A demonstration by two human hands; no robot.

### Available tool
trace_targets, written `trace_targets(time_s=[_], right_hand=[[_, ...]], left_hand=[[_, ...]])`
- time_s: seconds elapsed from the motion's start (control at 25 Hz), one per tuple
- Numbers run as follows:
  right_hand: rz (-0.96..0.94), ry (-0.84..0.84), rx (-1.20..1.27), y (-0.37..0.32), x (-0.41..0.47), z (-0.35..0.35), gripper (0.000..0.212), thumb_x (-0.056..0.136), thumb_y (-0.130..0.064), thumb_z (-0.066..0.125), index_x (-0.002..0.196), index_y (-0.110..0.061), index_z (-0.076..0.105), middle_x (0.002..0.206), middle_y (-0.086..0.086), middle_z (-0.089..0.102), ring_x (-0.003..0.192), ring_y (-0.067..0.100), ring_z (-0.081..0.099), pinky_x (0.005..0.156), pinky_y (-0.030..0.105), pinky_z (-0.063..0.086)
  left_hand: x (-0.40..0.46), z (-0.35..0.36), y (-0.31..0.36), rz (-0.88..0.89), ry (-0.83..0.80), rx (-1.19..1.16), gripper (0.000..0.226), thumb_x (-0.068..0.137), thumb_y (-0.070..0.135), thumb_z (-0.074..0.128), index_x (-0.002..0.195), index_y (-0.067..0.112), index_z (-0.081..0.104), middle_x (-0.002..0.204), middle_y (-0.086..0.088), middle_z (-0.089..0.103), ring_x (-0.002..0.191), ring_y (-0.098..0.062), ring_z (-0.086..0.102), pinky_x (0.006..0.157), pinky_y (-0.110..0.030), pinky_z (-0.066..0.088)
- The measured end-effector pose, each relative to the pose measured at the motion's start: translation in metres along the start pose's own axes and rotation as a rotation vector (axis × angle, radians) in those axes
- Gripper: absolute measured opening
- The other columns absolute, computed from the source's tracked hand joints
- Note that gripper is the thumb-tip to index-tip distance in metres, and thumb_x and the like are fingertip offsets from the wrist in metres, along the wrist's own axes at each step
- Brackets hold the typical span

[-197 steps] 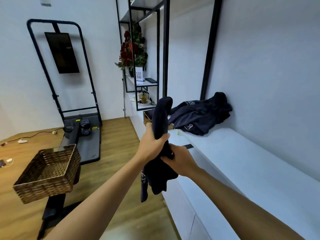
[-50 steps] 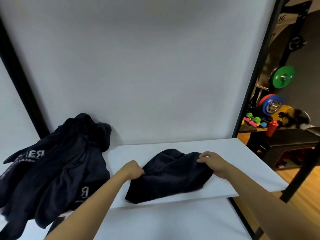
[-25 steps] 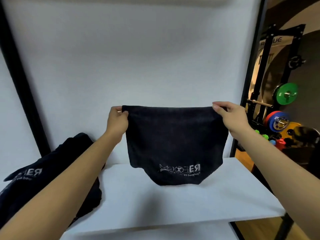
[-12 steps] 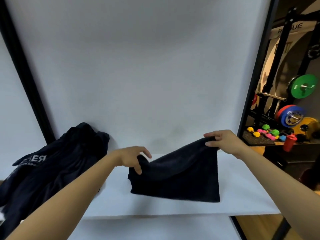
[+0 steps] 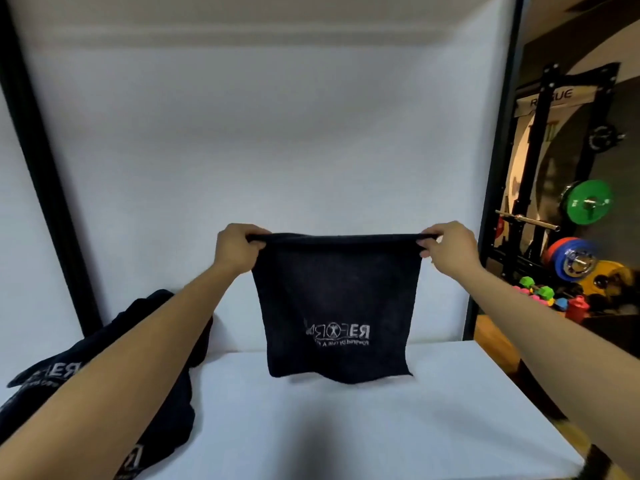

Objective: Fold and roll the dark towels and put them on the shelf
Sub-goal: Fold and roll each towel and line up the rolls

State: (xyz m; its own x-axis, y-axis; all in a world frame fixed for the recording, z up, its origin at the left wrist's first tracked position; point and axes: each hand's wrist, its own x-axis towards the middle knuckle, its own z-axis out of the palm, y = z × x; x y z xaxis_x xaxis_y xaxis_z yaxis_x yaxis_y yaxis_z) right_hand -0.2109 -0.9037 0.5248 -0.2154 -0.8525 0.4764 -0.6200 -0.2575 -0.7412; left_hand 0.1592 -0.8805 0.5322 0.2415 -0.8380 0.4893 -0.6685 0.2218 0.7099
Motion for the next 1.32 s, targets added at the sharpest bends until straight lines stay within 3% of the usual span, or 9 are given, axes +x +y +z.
trace_targets(time_s=[0.12, 0.24, 0.4, 0.48, 0.56, 0.64, 0.72, 0.88, 1.32], right_hand=[[-0.039, 0.105, 0.247, -0.033, 0.002, -0.015, 0.011, 0.093, -0.004, 0.060, 0.100, -0.010, 0.066, 0.084, -0.005, 0.067, 0.074, 0.016, 0.072, 0.060, 0.031, 0.059], [-0.014, 0.034, 0.302, -0.025, -0.023, -0.014, 0.010, 0.094, -0.002, 0.058, 0.099, -0.008, 0.063, 0.090, 0.000, 0.066, 0.081, 0.017, 0.071, 0.059, 0.028, 0.060], [0.135, -0.101, 0.263, 0.046, -0.109, 0.018, 0.018, 0.090, 0.003, 0.061, 0.084, -0.012, 0.066, 0.088, 0.012, 0.069, 0.083, 0.026, 0.072, 0.061, 0.028, 0.059], [0.212, -0.198, 0.225, 0.079, -0.167, 0.029, 0.022, 0.088, 0.005, 0.063, 0.080, -0.015, 0.067, 0.088, 0.015, 0.070, 0.083, 0.028, 0.071, 0.062, 0.028, 0.059], [0.269, -0.276, 0.169, 0.105, -0.216, 0.033, 0.022, 0.086, 0.006, 0.066, 0.079, -0.015, 0.068, 0.088, 0.013, 0.071, 0.082, 0.029, 0.071, 0.061, 0.026, 0.058], [0.276, -0.316, 0.121, 0.122, -0.246, 0.033, 0.017, 0.087, 0.004, 0.065, 0.084, -0.012, 0.069, 0.087, 0.012, 0.071, 0.081, 0.029, 0.071, 0.061, 0.026, 0.057], [0.260, -0.322, 0.094, 0.129, -0.264, 0.021, 0.013, 0.088, 0.001, 0.064, 0.088, -0.010, 0.070, 0.087, 0.010, 0.071, 0.080, 0.028, 0.071, 0.065, 0.029, 0.058], [0.247, -0.341, 0.084, 0.127, -0.287, -0.005, 0.014, 0.091, -0.001, 0.062, 0.092, -0.012, 0.070, 0.088, 0.008, 0.072, 0.079, 0.023, 0.071, 0.062, 0.025, 0.055], [0.325, -0.275, 0.182, 0.104, -0.261, -0.004, 0.010, 0.090, -0.001, 0.065, 0.099, -0.004, 0.068, 0.078, 0.004, 0.061, 0.064, 0.026, 0.069, 0.061, 0.025, 0.058]], left_hand=[[0.013, -0.018, 0.022, 0.177, 0.158, 0.019, 0.032, 0.092, -0.003, 0.052, 0.109, 0.013, 0.074, 0.106, -0.003, 0.072, 0.098, -0.017, 0.063, 0.090, -0.024, 0.048], [-0.004, -0.018, 0.001, 0.275, 0.221, 0.072, 0.026, 0.093, 0.003, 0.055, 0.107, 0.013, 0.075, 0.103, -0.004, 0.072, 0.097, -0.021, 0.063, 0.087, -0.030, 0.049], [-0.090, 0.010, -0.092, 0.150, -0.018, 0.156, 0.019, 0.091, 0.013, 0.066, 0.099, 0.025, 0.077, 0.093, -0.002, 0.067, 0.087, -0.019, 0.061, 0.077, -0.032, 0.049], [-0.153, 0.021, -0.125, 0.037, -0.180, 0.187, 0.013, 0.088, 0.013, 0.071, 0.092, 0.023, 0.079, 0.084, 0.002, 0.064, 0.081, -0.019, 0.060, 0.074, -0.033, 0.049], [-0.208, 0.027, -0.141, -0.068, -0.277, 0.222, 0.007, 0.086, 0.016, 0.074, 0.089, 0.021, 0.079, 0.088, 0.006, 0.065, 0.082, -0.016, 0.060, 0.073, -0.027, 0.044], [-0.241, 0.025, -0.146, -0.142, -0.288, 0.217, 0.004, 0.085, 0.018, 0.076, 0.088, 0.020, 0.077, 0.092, 0.007, 0.069, 0.071, -0.012, 0.063, 0.069, -0.018, 0.040], [-0.267, 0.019, -0.139, -0.223, -0.284, 0.133, 0.005, 0.086, 0.013, 0.074, 0.086, 0.018, 0.074, 0.083, 0.004, 0.072, 0.060, -0.011, 0.068, 0.058, -0.019, 0.047], [-0.304, 0.005, -0.118, -0.291, -0.258, 0.034, 0.008, 0.089, 0.003, 0.067, 0.086, 0.010, 0.069, 0.081, -0.009, 0.069, 0.066, -0.021, 0.071, 0.057, -0.034, 0.058], [-0.286, 0.001, -0.108, -0.324, -0.176, -0.165, 0.004, 0.094, 0.008, 0.063, 0.095, 0.006, 0.065, 0.090, -0.009, 0.070, 0.065, -0.021, 0.073, 0.056, -0.026, 0.058]])
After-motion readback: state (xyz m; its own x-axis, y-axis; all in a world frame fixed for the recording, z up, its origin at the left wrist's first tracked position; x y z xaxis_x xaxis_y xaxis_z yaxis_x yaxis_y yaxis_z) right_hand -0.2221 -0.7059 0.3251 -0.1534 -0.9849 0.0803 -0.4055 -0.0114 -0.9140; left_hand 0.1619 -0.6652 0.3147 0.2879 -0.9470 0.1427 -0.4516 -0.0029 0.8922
